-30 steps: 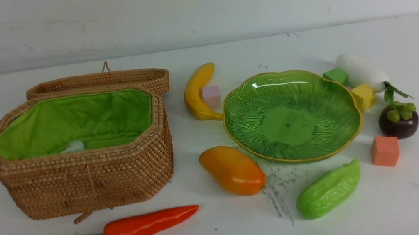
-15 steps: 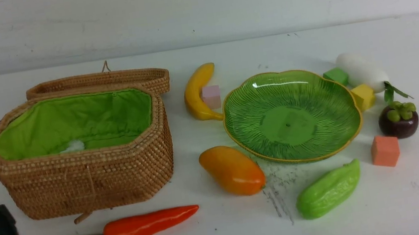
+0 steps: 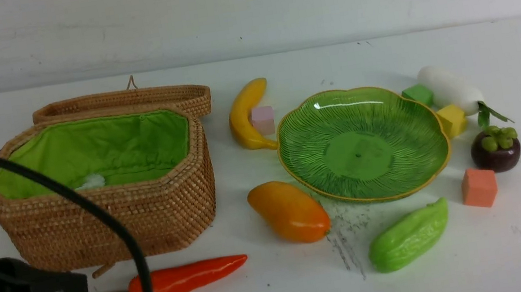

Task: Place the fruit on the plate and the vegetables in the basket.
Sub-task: Use the left arm to grab a carrot and put it into the left basket

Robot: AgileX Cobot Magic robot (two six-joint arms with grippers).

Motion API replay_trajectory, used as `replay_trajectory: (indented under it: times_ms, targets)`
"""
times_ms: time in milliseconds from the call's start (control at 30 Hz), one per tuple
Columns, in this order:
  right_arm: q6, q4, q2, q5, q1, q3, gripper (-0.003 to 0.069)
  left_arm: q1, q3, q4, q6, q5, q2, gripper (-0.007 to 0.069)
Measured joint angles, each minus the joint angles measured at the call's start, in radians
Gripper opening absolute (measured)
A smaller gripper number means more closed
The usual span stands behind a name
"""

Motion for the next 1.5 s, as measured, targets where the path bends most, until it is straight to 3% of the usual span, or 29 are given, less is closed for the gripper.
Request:
replay_trajectory:
  times_ms: [200,233,367,467,500,667,933,1067,1100,1133,1167,1300,1500]
  targets:
    - [-0.087,0.075,0.043,0.254,0.002,-0.169,0.018,-0.005,-0.046,-0.007,0.101,0.077,0.048,-0.0013]
    - [-0.193,0.075,0.118,0.409,0.009,-0.292,0.0157,-0.027,-0.066,-0.007,0.123,0.093,0.064,-0.0013]
    - [-0.428,0.07,0.322,0.779,0.02,-0.636,0.0129,-0.156,-0.119,0.016,0.176,0.118,0.126,-0.0013]
    - [-0.526,0.067,0.42,0.954,0.031,-0.786,0.0127,-0.234,-0.149,0.054,0.184,0.144,0.174,-0.0013]
    - [-0.566,0.066,0.461,1.02,0.057,-0.872,0.0127,-0.309,-0.177,0.1,0.185,0.169,0.219,-0.0013]
    - [-0.619,0.063,0.499,1.081,0.168,-1.068,0.0128,-0.419,-0.246,0.221,0.225,0.199,0.374,-0.0013]
    - [-0.631,0.017,0.499,1.155,0.269,-1.132,0.0139,-0.42,-0.256,0.404,0.323,0.05,0.61,-0.0007]
    - [-0.633,-0.024,0.499,1.164,0.269,-1.132,0.0146,-0.42,-0.256,0.489,0.34,-0.047,0.691,0.0064]
    - [-0.633,-0.042,0.499,1.164,0.269,-1.132,0.0148,-0.42,-0.256,0.529,0.34,-0.083,0.725,0.0141]
    - [-0.633,-0.045,0.499,1.164,0.269,-1.132,0.0148,-0.42,-0.256,0.539,0.34,-0.091,0.73,0.0152]
    - [-0.633,-0.05,0.499,1.164,0.269,-1.132,0.0149,-0.42,-0.256,0.57,0.34,-0.115,0.756,0.0238]
    - [-0.633,-0.051,0.499,1.164,0.269,-1.132,0.015,-0.42,-0.257,0.667,0.34,-0.178,0.819,0.0442]
    - [-0.633,-0.053,0.499,1.164,0.269,-1.132,0.0158,-0.42,-0.259,0.774,0.34,-0.243,0.884,0.0542]
